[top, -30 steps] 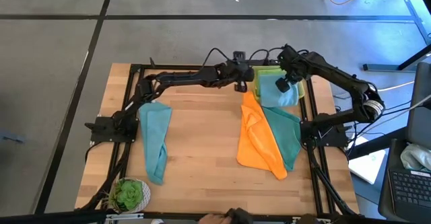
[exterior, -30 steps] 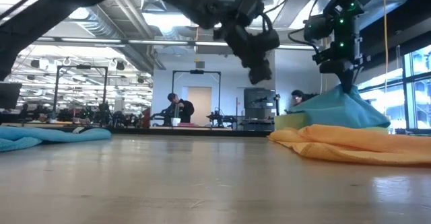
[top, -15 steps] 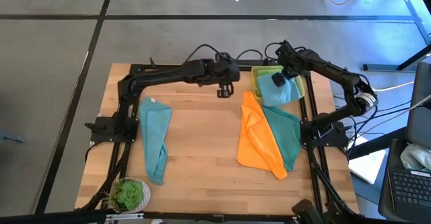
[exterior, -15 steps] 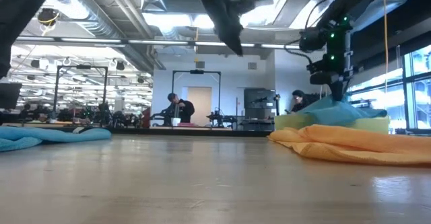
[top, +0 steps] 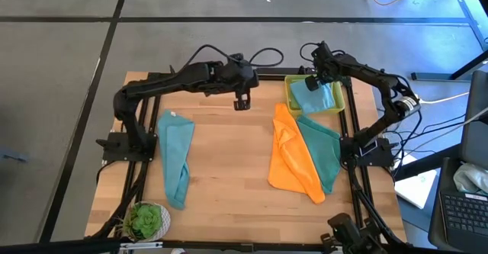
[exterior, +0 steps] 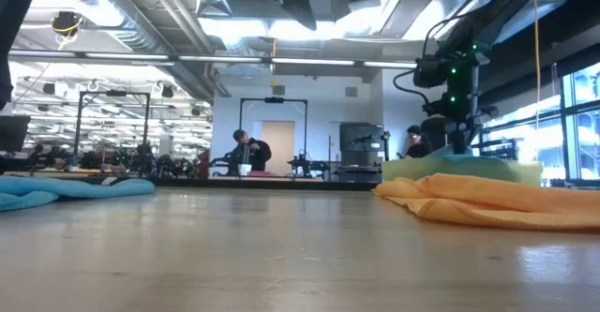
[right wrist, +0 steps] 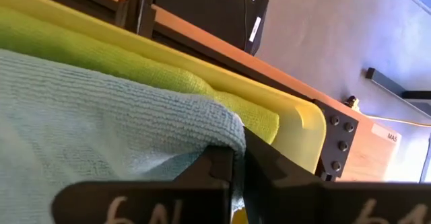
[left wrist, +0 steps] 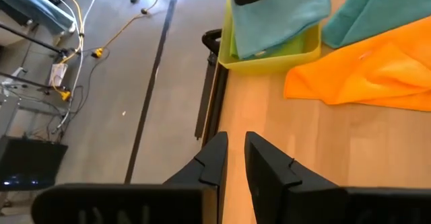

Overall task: Fold microfiber towels
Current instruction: Put the folded blue microfiber cloth into the yellow bin

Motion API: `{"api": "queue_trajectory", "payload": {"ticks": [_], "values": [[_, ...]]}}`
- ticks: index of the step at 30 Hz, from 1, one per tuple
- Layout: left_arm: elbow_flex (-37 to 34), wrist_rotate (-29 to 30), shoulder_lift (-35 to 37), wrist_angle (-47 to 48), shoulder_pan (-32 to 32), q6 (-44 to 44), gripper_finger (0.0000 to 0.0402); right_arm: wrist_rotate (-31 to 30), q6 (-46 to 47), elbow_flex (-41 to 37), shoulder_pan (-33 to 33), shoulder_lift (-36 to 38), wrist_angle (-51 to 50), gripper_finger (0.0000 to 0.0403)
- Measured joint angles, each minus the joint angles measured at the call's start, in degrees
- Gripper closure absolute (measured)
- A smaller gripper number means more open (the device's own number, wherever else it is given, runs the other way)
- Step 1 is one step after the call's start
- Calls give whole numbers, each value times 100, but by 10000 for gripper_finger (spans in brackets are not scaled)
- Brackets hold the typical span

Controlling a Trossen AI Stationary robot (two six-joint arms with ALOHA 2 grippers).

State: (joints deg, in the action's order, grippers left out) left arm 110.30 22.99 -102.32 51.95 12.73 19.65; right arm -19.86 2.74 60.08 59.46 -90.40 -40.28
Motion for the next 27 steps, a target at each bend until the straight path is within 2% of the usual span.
{"api": "queue_trajectory", "payload": {"ticks": [4, 10, 17, 27], "values": [[-396, 198, 286, -141, -168, -46, 356, -98, 12, 2, -4, -70, 56, 387], [-1344, 623, 757, -310, -413, -304, 356, -197, 2, 2, -4, -121, 118, 377], [-2433, 1285, 1595, -581, -850, -762, 356, -655, -24, 217, -44, -115, 108, 318], [-3869, 1301, 2571, -1153, -1579, -1608, 356, -564, -290, 306, -44, -110, -265, 242]]}}
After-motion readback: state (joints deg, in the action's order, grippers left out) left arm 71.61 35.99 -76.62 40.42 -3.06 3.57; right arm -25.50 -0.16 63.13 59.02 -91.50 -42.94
